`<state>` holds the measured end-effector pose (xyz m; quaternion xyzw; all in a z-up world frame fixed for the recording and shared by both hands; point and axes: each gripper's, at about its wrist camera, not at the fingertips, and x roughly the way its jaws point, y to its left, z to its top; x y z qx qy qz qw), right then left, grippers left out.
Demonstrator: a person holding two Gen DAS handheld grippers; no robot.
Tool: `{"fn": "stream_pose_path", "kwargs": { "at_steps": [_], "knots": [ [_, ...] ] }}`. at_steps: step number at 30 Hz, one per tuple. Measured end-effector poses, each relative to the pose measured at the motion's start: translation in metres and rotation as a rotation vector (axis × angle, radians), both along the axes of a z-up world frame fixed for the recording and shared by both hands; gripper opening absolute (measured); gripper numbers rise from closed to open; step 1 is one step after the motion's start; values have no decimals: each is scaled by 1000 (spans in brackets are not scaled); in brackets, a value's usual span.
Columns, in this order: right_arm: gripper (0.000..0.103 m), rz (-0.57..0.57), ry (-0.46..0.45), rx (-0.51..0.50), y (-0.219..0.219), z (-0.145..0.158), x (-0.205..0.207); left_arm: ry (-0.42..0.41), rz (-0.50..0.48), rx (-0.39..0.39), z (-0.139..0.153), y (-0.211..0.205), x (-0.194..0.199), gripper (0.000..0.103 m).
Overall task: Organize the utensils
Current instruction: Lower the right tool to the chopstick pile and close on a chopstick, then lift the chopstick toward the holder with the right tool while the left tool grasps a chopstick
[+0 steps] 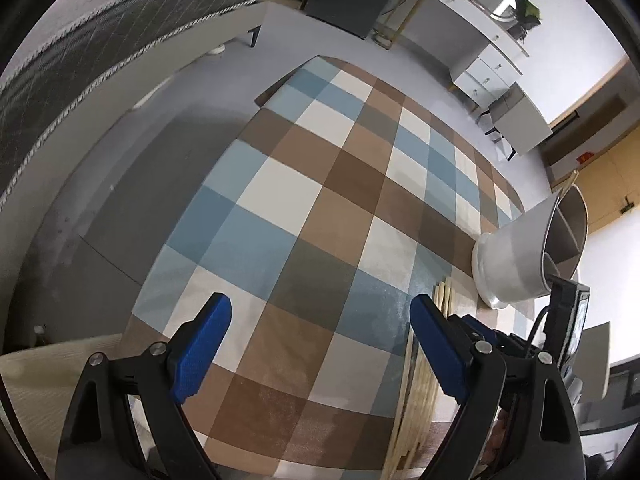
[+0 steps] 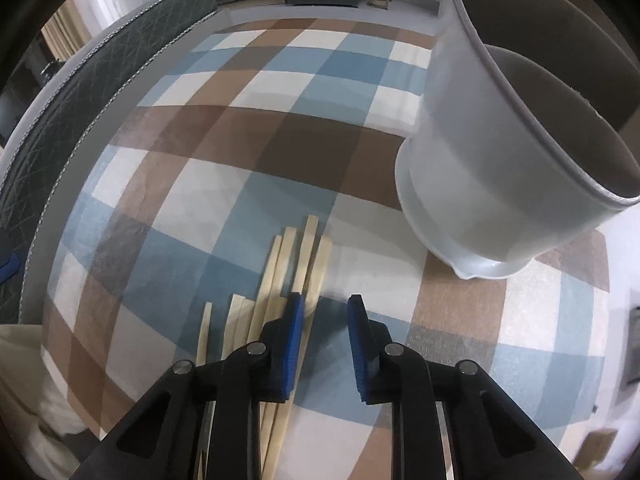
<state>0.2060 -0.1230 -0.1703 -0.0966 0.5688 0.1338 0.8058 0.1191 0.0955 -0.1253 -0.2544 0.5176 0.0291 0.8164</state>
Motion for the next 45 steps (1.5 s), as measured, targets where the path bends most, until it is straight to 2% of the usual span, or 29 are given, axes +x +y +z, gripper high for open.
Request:
{"fn": "stream_pose_path", "kwargs": {
  "at_steps": [3,9,14,17,22,23,28,31,35,38,45],
  "knots": [
    [12,-7,30,-23,2,-3,1,4,12,-9,0,4,0,88],
    [12,24,44,-54,5,-1,-1,-6,13,-8,4,5,-2,88],
    [13,36,26,-80,14,0,13,0,22,-5,4,9,0,88],
    [13,52,5,-91,21,-1,20,-1,72,-4,3,22,1,88],
    [12,44,-24,-64,23,0,25,28,81,-7,-5,25,4,88],
    [6,45,-22,-44,22,0,26,33,70,3,-5,22,5,88],
    [6,25,-80,15,9,8,14,61,-6,61,-10,1,10,88],
    [6,0,-145,74,6,27,3,63,-83,93,-14,-21,13,88],
    [6,-56,-234,200,-22,63,-16,36,-200,127,-17,-52,13,88],
    [5,-111,-277,291,-43,83,-32,58,-269,160,-27,-74,15,88],
    [5,-258,-342,461,-94,98,-58,157,-266,164,-54,-91,17,87]
  ]
}}
